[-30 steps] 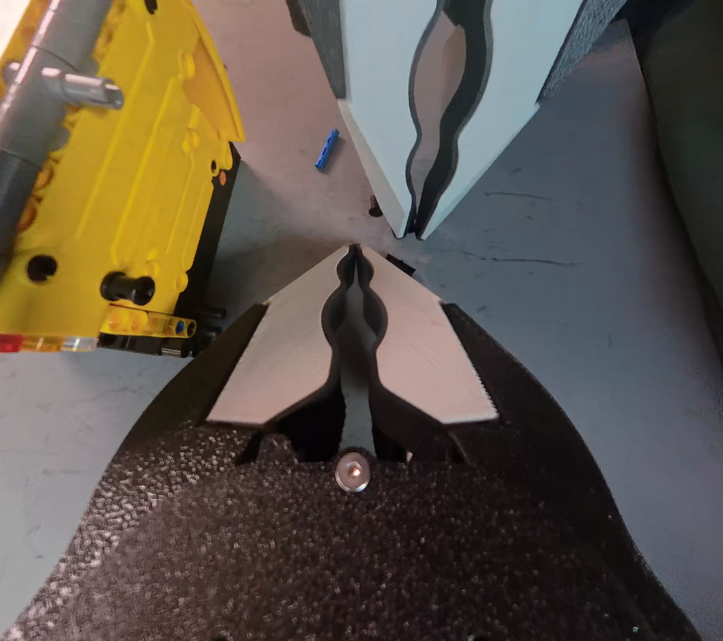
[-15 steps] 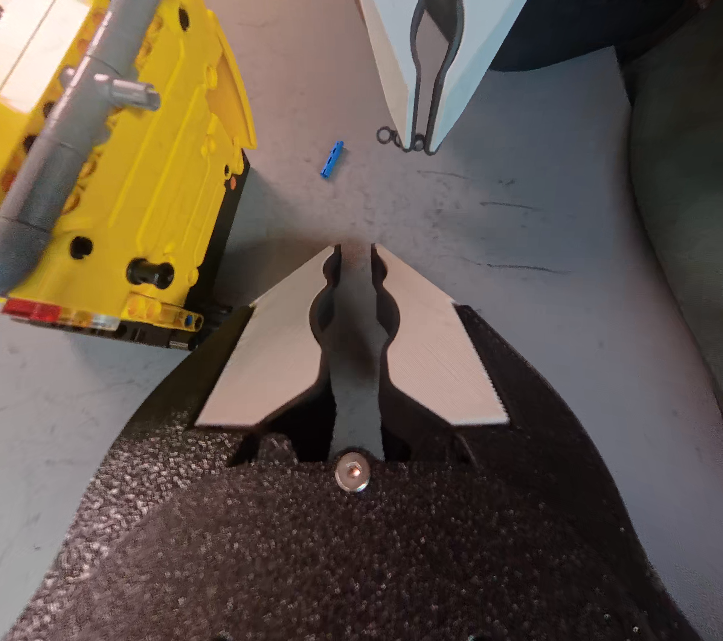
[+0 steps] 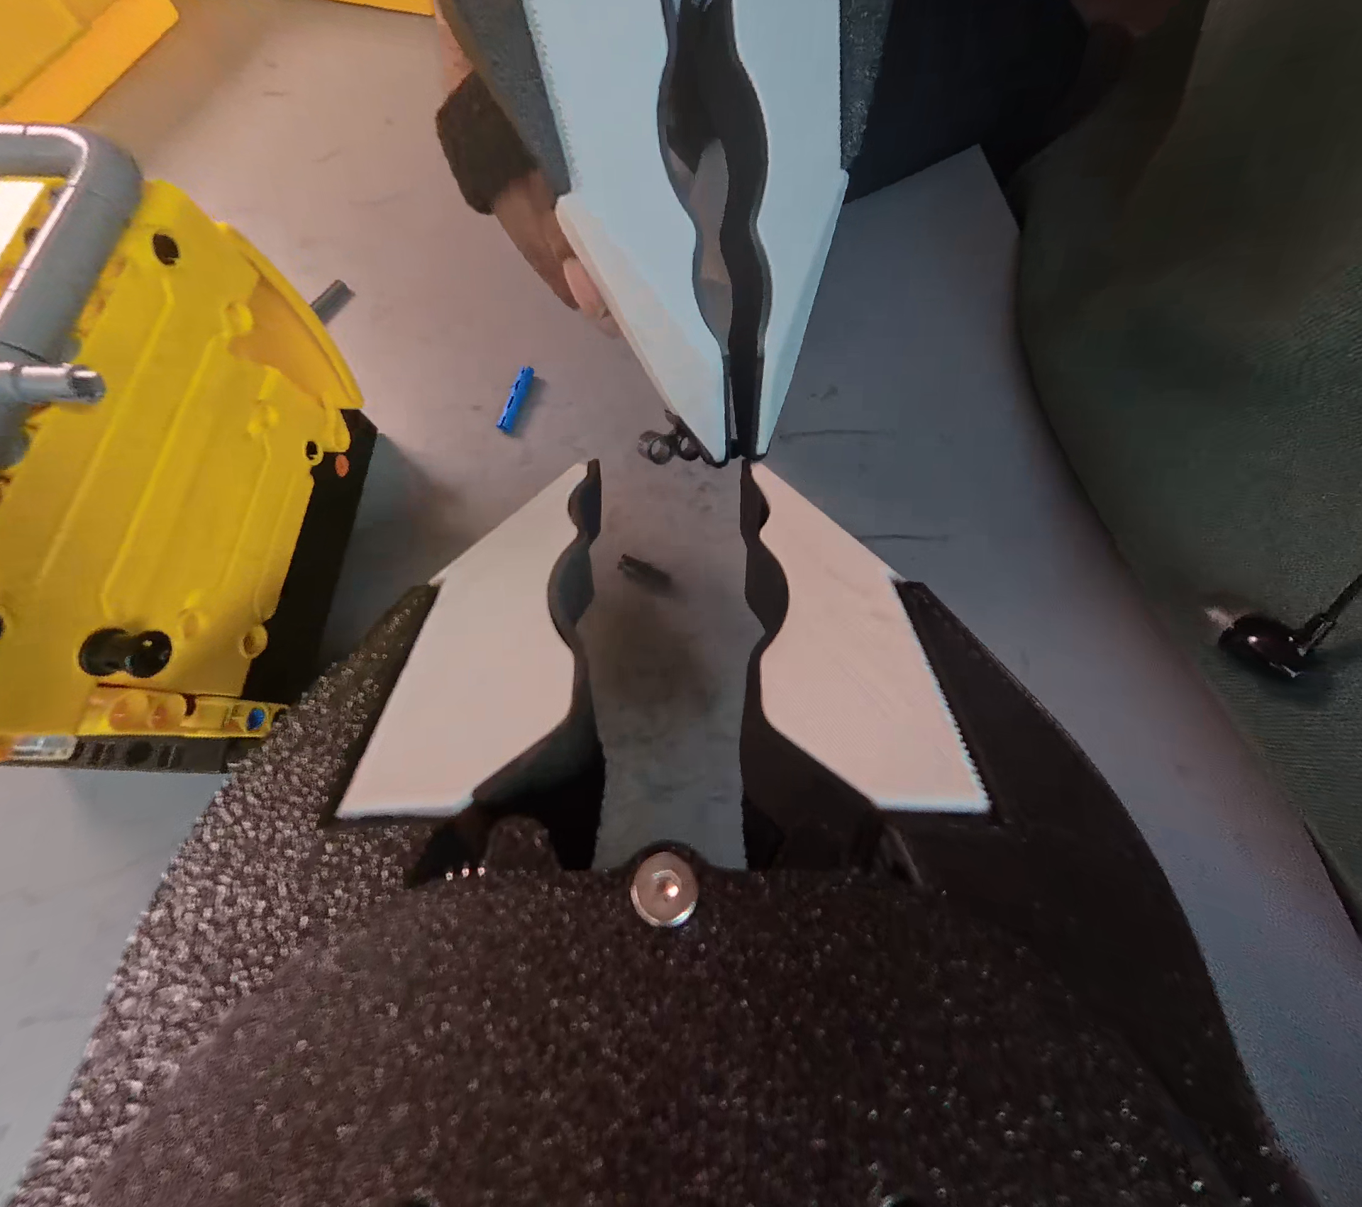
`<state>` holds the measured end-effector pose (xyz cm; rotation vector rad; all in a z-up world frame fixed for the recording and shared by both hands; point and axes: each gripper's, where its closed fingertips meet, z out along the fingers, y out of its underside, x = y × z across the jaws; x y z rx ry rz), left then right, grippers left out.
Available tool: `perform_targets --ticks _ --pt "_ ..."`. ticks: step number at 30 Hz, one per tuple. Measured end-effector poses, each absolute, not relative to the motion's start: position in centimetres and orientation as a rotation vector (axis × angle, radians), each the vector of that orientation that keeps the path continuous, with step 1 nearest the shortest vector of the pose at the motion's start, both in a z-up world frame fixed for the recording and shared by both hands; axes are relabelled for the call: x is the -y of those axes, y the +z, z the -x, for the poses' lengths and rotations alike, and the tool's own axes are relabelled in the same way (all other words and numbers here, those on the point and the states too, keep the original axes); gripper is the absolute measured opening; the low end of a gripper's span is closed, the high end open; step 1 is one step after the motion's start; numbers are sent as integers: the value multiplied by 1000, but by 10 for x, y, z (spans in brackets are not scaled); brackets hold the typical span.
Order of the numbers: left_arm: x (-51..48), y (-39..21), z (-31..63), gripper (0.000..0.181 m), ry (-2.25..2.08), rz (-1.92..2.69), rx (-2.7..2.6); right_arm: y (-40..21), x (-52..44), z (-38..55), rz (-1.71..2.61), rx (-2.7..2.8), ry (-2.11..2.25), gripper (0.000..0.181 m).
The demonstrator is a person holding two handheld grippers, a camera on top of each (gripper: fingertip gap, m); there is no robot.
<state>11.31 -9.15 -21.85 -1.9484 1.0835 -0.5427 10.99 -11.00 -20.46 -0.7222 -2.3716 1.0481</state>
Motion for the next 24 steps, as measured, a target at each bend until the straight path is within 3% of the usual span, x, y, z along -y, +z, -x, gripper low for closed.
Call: perform_targets --ticks 7,10,19,24 --pt "91 -226 -112 21 -486 1967 -1112 -221 100 -109 815 2422 1090 5" --pt "89 -230 -111 22 -478 1999 -1111 -233 97 -113 842 2491 1034 17" --pt "87 -231 -106 23 -470 2024 -1078 -223 73 -116 955 2465 982 18" --pt "86 -234 -106 26 -454 2042 -1079 -236 69 -116 932 2535 882 2"
